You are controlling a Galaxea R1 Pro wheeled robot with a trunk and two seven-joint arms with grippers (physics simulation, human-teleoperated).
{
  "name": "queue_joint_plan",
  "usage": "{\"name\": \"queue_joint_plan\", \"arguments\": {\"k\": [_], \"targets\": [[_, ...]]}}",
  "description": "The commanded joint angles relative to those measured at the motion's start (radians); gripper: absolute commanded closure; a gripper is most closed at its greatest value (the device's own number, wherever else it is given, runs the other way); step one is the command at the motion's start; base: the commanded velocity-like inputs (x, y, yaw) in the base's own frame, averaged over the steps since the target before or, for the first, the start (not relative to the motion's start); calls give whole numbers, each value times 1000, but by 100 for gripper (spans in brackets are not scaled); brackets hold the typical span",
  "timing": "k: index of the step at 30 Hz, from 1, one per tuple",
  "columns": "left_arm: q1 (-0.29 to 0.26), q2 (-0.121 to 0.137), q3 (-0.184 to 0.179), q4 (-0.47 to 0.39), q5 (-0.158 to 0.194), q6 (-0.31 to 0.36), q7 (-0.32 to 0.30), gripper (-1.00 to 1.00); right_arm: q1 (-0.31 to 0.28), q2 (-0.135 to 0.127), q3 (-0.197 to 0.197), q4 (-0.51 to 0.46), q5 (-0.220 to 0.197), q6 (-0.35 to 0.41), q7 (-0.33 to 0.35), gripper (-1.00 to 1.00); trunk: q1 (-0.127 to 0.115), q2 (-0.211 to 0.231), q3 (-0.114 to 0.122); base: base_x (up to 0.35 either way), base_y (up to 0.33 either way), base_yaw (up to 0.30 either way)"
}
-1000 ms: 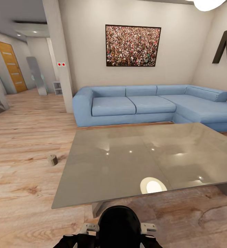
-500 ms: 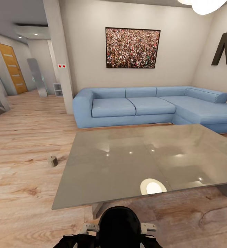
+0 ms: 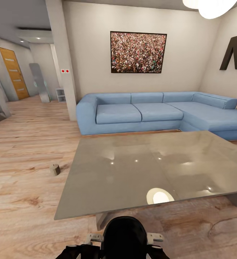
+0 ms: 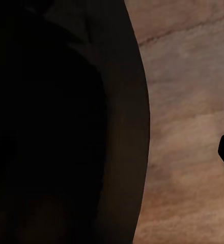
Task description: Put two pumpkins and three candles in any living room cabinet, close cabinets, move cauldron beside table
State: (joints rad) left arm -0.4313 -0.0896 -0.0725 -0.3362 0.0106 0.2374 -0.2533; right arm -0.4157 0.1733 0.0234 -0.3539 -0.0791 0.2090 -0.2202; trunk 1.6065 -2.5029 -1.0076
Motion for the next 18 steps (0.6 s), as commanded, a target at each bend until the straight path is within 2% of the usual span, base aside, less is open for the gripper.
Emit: {"name": "queue_joint_plan", "arguments": {"k": [1,3,18], "targets": [[0,1,-5,-1,-6,5,0,-100,0,0,3,-2,-8,5,-5,-100,-1,0,3,0,0,0],[0,1,-5,-1,-6,5,0,-100,0,0,3,-2,-8,5,-5,-100,-2,0,11,0,0,0],[0,1,-3,-1,-6,4,3,-100,0,0,3,-2,-8,5,-5,-100,-2,0,11,0,0,0]]}}
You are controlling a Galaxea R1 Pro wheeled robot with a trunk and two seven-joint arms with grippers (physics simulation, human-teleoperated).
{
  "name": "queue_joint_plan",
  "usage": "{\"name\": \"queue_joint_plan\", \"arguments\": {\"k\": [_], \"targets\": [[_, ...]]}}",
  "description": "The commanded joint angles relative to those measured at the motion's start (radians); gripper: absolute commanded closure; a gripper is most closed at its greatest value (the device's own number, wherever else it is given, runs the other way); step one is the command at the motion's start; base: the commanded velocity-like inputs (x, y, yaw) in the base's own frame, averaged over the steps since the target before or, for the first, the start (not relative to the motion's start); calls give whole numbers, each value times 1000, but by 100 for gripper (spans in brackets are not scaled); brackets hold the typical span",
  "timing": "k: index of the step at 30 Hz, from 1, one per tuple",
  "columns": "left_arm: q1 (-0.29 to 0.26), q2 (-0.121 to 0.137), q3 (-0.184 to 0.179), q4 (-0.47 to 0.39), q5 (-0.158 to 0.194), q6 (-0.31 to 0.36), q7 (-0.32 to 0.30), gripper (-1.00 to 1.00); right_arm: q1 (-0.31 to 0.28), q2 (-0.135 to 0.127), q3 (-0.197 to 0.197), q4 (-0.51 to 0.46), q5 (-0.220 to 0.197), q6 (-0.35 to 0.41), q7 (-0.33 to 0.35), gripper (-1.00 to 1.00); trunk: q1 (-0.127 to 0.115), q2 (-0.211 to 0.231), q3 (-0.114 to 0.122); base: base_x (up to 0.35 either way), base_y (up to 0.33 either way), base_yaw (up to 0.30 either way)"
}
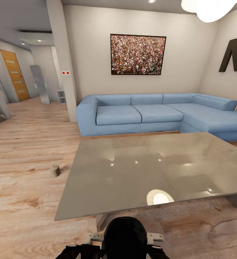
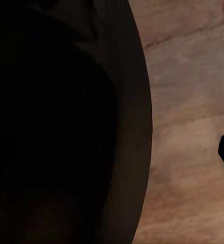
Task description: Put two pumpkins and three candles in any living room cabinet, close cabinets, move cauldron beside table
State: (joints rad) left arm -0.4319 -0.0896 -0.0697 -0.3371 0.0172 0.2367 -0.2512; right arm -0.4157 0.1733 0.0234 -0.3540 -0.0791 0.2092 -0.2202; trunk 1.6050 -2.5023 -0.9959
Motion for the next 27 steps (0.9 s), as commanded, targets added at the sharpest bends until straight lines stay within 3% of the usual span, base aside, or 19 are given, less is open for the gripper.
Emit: {"name": "queue_joint_plan", "arguments": {"k": [1,22,27], "targets": [[1,1,-6,0,-13,4,1,-100,0,0,3,-2,-8,5,-5,-100,0,0,-1,0,0,0],[1,1,-6,0,-13,-3,11,-100,0,0,3,-2,-8,5,-5,-100,0,0,-1,0,0,0],[1,1,-8,0,-13,-4,11,-100,0,0,3,-2,-8,5,-5,-100,-2,1,18,0,0,0]]}}
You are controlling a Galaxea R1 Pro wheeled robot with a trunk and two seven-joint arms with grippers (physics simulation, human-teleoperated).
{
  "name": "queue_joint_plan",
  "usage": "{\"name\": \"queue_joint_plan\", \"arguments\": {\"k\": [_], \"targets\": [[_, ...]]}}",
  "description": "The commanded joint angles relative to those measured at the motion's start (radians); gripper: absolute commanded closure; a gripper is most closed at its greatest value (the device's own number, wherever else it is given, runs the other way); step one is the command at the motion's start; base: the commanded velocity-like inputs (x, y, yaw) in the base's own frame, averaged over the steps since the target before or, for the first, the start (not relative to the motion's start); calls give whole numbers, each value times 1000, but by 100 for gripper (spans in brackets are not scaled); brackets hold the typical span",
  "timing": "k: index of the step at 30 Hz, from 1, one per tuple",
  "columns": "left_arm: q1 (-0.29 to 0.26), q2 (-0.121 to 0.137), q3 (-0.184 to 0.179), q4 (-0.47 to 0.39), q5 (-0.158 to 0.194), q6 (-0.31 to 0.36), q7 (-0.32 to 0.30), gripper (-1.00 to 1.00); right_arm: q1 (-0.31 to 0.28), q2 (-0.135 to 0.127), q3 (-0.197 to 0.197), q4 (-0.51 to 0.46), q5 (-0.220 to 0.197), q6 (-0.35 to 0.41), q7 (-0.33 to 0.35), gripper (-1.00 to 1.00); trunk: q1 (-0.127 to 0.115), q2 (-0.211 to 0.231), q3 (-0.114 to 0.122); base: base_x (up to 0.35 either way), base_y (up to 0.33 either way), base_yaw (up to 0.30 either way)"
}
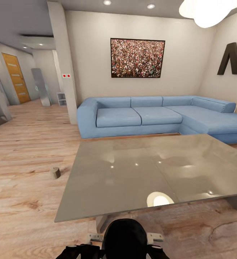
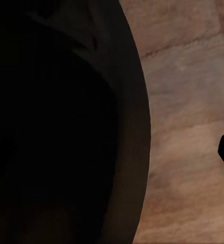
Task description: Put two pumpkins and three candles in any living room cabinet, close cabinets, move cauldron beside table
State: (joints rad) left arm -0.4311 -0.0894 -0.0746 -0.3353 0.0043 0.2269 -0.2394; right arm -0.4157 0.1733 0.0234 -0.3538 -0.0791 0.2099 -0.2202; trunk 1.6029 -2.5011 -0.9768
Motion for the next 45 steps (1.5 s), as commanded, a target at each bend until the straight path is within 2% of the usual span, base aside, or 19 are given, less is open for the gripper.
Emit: {"name": "queue_joint_plan", "arguments": {"k": [1,45], "targets": [[0,0,-3,-2,0,5,-1,-100,0,0,3,-2,-8,5,-5,-100,0,0,-1,0,0,0],[0,0,-4,-4,0,0,-7,-100,0,0,3,-2,-8,4,-5,-100,0,0,-1,-31,0,0]]}}
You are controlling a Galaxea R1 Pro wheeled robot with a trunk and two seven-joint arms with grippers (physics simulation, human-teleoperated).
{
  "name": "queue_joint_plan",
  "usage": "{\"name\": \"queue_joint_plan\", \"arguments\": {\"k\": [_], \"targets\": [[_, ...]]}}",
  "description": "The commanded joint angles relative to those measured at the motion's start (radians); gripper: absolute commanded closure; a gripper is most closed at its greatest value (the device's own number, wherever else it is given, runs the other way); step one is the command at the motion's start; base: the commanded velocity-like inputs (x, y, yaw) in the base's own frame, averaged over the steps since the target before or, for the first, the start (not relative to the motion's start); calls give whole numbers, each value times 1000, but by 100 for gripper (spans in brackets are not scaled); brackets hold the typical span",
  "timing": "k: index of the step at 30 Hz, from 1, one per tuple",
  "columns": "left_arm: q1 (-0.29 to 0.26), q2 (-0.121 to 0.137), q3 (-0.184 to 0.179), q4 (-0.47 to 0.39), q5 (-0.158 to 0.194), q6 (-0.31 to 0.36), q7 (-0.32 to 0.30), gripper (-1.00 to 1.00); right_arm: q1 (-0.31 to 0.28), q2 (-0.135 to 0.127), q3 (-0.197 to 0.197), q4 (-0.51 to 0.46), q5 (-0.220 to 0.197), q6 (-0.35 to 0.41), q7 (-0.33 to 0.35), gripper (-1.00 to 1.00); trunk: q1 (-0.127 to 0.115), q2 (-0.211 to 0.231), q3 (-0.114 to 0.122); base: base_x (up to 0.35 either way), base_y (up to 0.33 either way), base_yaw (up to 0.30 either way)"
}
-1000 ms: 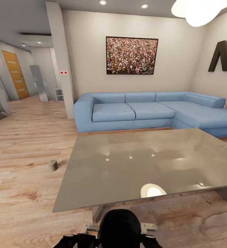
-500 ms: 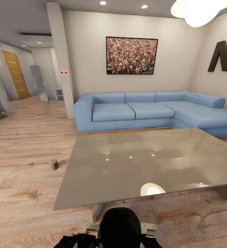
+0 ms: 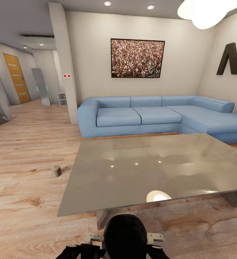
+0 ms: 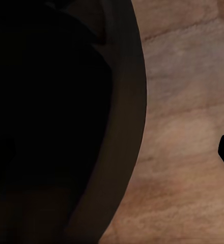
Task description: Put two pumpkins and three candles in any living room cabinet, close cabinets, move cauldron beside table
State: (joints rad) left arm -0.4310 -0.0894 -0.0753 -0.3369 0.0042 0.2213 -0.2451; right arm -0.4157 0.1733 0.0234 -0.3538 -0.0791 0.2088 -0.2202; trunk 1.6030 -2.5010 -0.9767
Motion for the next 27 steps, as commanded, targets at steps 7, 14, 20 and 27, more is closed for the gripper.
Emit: {"name": "queue_joint_plan", "arguments": {"k": [7,14,20,27], "targets": [[0,0,-3,-2,0,5,-2,-100,0,0,3,-2,-8,5,-5,-100,0,0,-1,-8,0,0],[0,2,-3,-3,0,4,-6,-100,0,0,3,-2,-8,5,-5,-100,0,0,-1,-28,0,0],[1,2,-2,-31,0,4,-8,-100,0,0,3,-2,-8,4,-5,-100,0,0,-1,-24,0,0],[3,3,-3,-111,0,10,-10,-100,0,0,3,-2,-8,4,-5,-100,0,0,-1,-3,0,0]]}}
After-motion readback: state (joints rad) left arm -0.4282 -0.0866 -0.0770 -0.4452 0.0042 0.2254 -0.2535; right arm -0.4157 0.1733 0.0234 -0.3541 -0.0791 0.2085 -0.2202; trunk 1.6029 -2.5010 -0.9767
